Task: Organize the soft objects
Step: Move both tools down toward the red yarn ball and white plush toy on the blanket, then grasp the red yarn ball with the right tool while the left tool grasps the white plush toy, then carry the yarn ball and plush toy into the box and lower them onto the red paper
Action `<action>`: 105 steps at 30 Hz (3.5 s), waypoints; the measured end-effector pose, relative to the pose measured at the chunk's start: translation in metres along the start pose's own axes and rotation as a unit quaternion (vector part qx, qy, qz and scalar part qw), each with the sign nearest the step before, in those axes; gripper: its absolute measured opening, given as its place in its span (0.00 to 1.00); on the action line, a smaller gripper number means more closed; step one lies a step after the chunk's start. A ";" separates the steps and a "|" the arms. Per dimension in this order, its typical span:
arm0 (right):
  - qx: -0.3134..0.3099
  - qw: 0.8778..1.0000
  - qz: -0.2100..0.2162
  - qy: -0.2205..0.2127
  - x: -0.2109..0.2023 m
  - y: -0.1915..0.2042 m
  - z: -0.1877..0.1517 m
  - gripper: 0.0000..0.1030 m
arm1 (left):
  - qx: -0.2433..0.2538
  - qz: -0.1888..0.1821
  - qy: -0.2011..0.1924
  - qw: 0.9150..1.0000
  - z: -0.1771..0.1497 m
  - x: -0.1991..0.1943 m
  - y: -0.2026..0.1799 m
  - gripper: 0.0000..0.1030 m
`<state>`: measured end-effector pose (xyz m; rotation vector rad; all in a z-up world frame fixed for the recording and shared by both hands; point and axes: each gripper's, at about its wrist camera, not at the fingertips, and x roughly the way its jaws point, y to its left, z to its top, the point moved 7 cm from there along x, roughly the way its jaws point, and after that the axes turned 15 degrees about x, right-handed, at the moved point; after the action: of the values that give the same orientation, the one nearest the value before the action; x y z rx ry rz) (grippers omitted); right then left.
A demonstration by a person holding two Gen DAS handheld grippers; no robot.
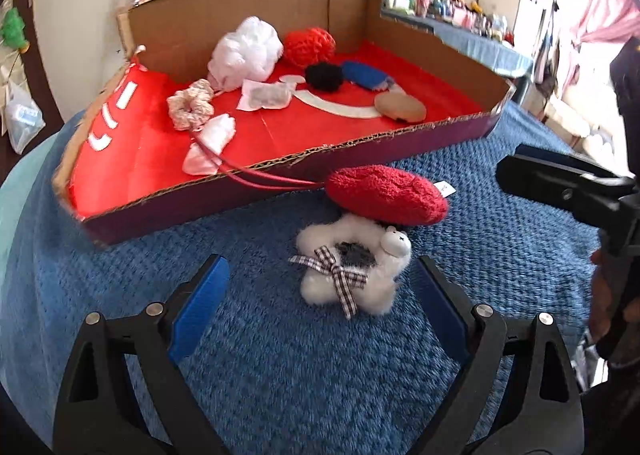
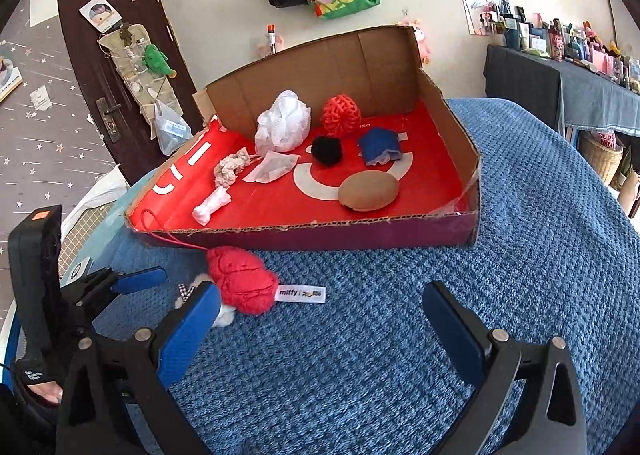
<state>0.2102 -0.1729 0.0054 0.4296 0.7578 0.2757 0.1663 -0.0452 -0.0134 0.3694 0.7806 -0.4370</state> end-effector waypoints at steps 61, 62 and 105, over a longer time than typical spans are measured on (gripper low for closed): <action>-0.178 0.976 0.076 0.103 0.034 0.076 -0.027 0.42 | 0.054 -0.048 -0.006 0.997 0.004 0.008 0.029 0.43; -0.173 0.977 0.080 0.098 0.029 0.077 -0.024 0.42 | 0.050 -0.050 -0.014 0.997 0.004 0.001 0.030 0.43; -0.133 0.982 0.002 0.136 0.112 0.047 0.065 0.43 | 0.083 -0.088 0.031 0.992 0.079 0.067 0.051 0.43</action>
<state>0.3306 -0.1058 0.0018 0.1399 0.9721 0.4396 0.2809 -0.0553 -0.0033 0.4728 0.8438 -0.6612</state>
